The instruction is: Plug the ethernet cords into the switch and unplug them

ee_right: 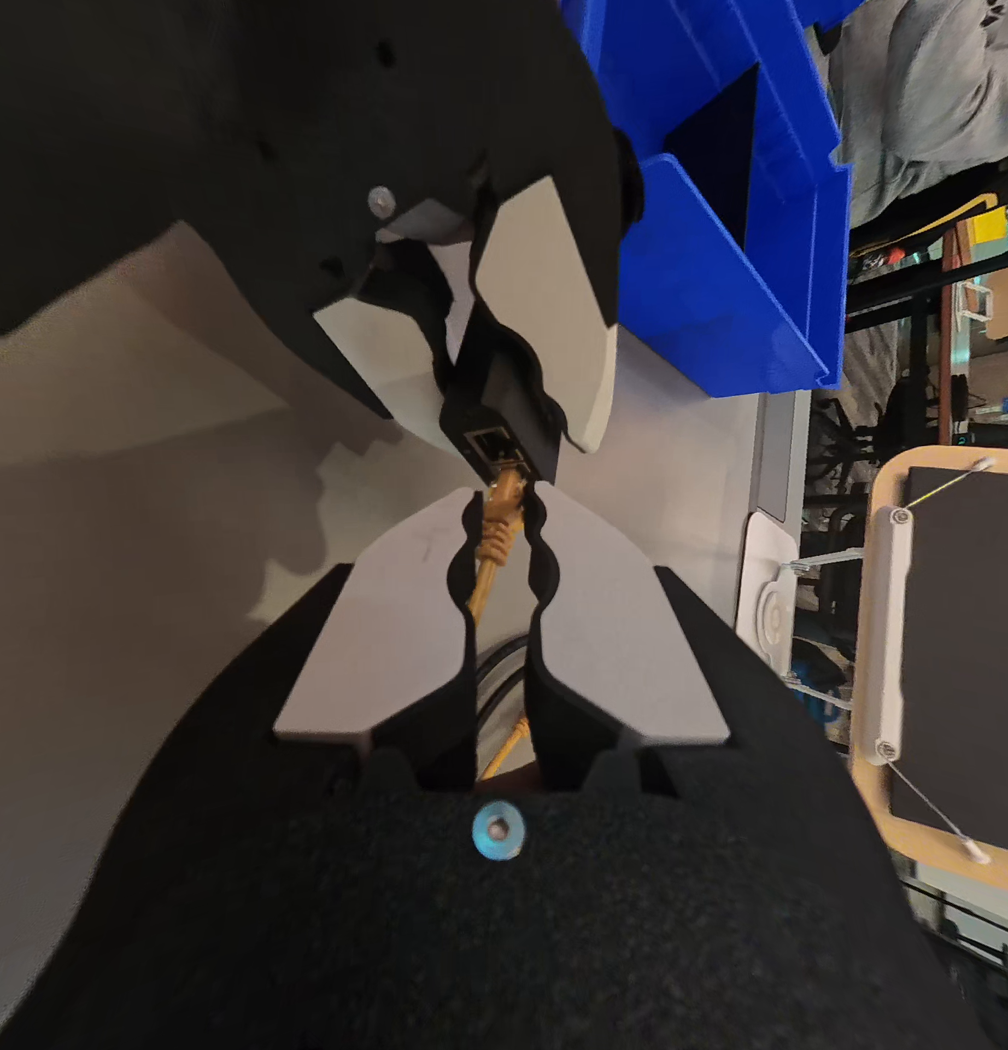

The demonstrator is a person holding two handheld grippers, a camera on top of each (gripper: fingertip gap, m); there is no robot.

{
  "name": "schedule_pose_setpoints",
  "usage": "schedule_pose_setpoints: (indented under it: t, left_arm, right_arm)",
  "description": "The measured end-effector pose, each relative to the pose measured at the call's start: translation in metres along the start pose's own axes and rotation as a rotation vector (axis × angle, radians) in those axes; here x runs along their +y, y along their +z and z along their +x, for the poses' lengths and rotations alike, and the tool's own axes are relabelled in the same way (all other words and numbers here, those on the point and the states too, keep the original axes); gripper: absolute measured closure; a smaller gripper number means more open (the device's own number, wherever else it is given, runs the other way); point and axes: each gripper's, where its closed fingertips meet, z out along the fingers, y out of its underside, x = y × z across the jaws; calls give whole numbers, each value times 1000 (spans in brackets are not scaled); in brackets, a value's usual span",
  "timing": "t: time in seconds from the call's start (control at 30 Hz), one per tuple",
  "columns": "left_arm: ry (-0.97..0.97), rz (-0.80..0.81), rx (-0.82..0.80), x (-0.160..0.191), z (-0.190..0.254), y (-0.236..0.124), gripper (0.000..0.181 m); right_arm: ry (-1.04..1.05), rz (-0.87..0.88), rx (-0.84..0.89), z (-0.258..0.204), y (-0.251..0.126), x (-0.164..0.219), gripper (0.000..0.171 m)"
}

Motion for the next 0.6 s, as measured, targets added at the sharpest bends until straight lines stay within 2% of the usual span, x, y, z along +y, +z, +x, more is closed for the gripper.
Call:
schedule_pose_setpoints:
  t: [0.13, 0.3, 0.37, 0.5, 0.6]
  left_arm:
    - [30, -21, 20, 2, 7, 3, 152]
    - [81, -29, 33, 4, 17, 6, 155]
    - [120, -32, 21, 5, 14, 8, 155]
    - [171, -7, -28, -1, 9, 4, 155]
    - [149, -10, -33, -1, 5, 4, 155]
  right_arm:
    - [-27, -54, 6, -6, 5, 7, 157]
    - [60, -31, -11, -9, 9, 10, 157]
    - [237, -8, -82, -12, 7, 7, 143]
    - [690, 96, -241, -6, -4, -2, 146]
    - [799, 126, -244, -1, -6, 2, 151]
